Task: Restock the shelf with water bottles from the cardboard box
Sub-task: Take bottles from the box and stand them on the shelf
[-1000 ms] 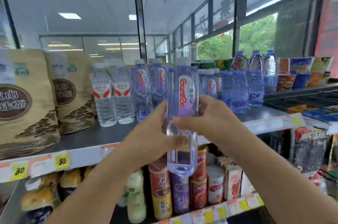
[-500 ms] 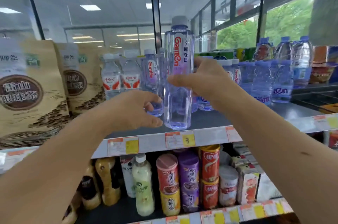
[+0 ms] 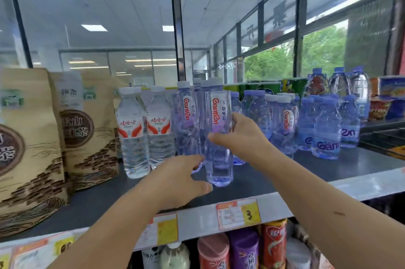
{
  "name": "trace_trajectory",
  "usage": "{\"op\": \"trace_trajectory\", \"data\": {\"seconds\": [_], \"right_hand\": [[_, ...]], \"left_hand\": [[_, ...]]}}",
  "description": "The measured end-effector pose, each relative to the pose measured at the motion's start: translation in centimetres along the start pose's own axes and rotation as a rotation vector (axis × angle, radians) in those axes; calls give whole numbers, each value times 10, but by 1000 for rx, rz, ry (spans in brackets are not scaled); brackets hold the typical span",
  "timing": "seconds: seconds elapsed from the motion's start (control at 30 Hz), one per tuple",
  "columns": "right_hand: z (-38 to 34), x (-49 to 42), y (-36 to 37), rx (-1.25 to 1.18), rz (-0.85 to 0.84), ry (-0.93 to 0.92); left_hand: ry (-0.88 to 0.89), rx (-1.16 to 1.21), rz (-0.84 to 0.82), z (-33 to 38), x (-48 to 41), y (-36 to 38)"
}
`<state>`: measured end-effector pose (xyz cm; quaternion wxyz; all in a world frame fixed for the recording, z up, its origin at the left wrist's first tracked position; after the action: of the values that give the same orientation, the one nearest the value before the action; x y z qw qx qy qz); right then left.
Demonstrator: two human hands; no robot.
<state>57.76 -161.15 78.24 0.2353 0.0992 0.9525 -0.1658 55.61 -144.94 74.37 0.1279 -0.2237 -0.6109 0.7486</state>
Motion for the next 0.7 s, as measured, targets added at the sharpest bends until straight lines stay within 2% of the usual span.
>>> {"op": "trace_trajectory", "data": {"seconds": [0.3,0.7], "right_hand": [[2,-6,41,-12,-56,-39],[-1,-5,59,49,10,-39]], "left_hand": [[-101,87,74,-29,-4,0],[-94,109,118,-37,-2,-3]]}}
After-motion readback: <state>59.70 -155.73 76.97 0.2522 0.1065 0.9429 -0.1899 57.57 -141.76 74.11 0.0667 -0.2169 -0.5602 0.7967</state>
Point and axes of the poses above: each hand's wrist, its own x-axis away from the middle knuckle, its own y-axis out of the palm, z = x × y, the point moved 7 cm from there along -x, towards the middle knuckle, and after that the axes turned 9 degrees about -x, right-handed, at the moved point
